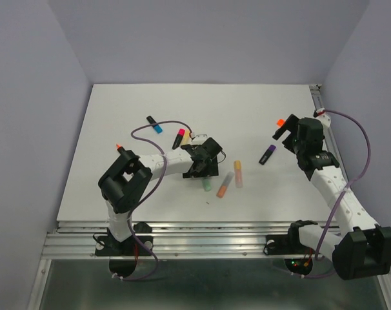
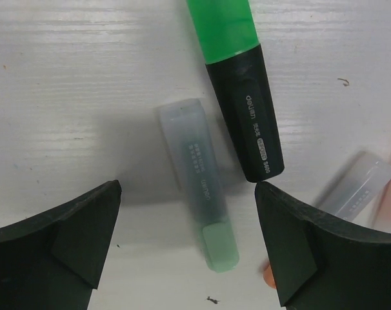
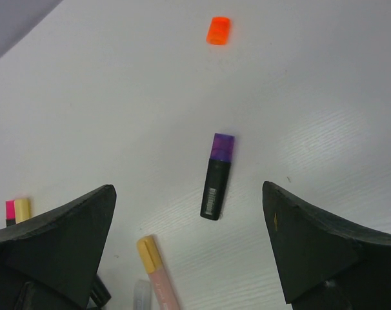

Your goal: Open the pen caps

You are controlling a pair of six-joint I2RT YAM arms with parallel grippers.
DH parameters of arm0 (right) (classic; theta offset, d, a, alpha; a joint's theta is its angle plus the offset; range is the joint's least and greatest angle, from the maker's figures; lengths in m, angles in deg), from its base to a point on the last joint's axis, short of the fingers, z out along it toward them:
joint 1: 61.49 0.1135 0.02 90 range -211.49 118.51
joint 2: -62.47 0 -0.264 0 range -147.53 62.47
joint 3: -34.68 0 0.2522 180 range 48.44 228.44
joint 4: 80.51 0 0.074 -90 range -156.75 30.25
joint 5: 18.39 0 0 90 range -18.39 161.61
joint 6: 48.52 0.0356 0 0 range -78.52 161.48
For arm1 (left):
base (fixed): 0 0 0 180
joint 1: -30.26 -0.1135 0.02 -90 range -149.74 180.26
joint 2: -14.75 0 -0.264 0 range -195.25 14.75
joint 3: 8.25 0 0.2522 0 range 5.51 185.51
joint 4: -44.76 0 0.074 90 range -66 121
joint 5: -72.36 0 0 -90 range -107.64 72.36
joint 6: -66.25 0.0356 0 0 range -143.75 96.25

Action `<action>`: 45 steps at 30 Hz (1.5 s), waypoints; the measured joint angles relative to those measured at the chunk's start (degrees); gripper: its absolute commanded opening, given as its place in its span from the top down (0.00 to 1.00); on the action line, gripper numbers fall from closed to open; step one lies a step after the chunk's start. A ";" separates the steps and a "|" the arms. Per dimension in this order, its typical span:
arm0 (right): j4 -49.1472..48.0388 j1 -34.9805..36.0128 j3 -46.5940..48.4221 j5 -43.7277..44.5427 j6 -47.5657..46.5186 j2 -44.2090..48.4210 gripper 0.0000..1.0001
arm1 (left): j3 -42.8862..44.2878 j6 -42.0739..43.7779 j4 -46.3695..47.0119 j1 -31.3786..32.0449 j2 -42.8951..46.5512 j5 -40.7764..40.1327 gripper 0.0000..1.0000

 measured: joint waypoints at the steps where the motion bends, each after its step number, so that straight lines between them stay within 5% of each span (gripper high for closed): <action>1: 0.48 0.00 -0.02 0.20 0.00 -0.07 0.00 | 0.07 -0.44 -0.24 -0.13 0.00 -0.20 0.06; 9: 3.28 0.00 -0.02 1.81 0.07 -3.15 0.00 | 0.37 -1.92 -2.16 -0.42 -0.07 -1.14 0.19; 16: 4.59 0.00 -0.02 3.04 0.48 -3.58 0.00 | 0.50 -2.03 -2.67 -0.37 -0.90 -1.33 0.41; 22: 4.76 0.00 -0.02 3.06 0.24 -3.58 0.00 | 2.51 -1.99 -3.72 -0.37 -2.54 -1.75 0.71; 25: 4.72 0.00 -0.02 1.05 -0.68 -3.37 0.00 | 2.64 -2.23 -3.72 -0.35 -2.58 -1.95 1.00; 30: 3.89 -0.11 -1.25 -8.76 -2.25 -0.28 0.00 | 2.58 -3.19 -3.74 -0.37 -2.45 -2.05 1.00; 39: -0.90 2.34 -12.83 -43.52 -0.59 8.11 0.00 | -0.46 -10.82 -3.69 -0.35 9.97 -2.71 1.00; 45: -2.93 23.32 -12.33 -43.41 -0.48 7.10 0.00 | -3.82 -17.42 0.02 0.02 22.69 -3.41 1.00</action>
